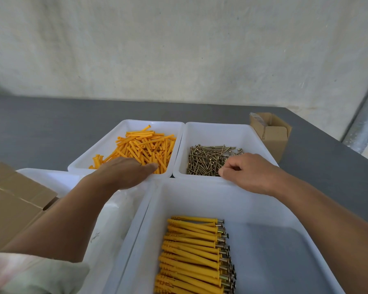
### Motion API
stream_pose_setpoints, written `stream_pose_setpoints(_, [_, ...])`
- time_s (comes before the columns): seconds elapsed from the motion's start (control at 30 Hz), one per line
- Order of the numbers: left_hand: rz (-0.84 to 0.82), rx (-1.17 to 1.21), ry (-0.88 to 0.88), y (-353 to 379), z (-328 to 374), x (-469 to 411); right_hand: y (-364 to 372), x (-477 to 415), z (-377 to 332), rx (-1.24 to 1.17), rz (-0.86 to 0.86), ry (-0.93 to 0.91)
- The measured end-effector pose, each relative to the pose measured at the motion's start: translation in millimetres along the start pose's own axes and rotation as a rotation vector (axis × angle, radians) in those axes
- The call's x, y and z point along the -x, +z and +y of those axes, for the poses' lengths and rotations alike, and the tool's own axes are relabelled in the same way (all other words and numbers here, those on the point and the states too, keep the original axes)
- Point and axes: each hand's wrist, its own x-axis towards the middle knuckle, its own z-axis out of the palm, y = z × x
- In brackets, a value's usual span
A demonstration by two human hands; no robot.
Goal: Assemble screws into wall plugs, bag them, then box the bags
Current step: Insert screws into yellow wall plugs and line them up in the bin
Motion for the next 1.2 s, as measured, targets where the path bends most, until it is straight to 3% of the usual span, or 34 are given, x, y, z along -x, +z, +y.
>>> stream_pose_setpoints(0.33, [0.039,-0.084,-0.032,3,5,3,-4,3,-13,-0.020,0.203,-0.082])
stream_pose_setpoints(0.7, [0.025,-0.069,-0.062,0,7,7,-5,3,-16,-0.094,0.265,-0.054])
stream_pose_setpoints(1.2, [0.017,-0.021,0.057,-18,18,22,-12,11,-31,-0.148,0.350,-0.060])
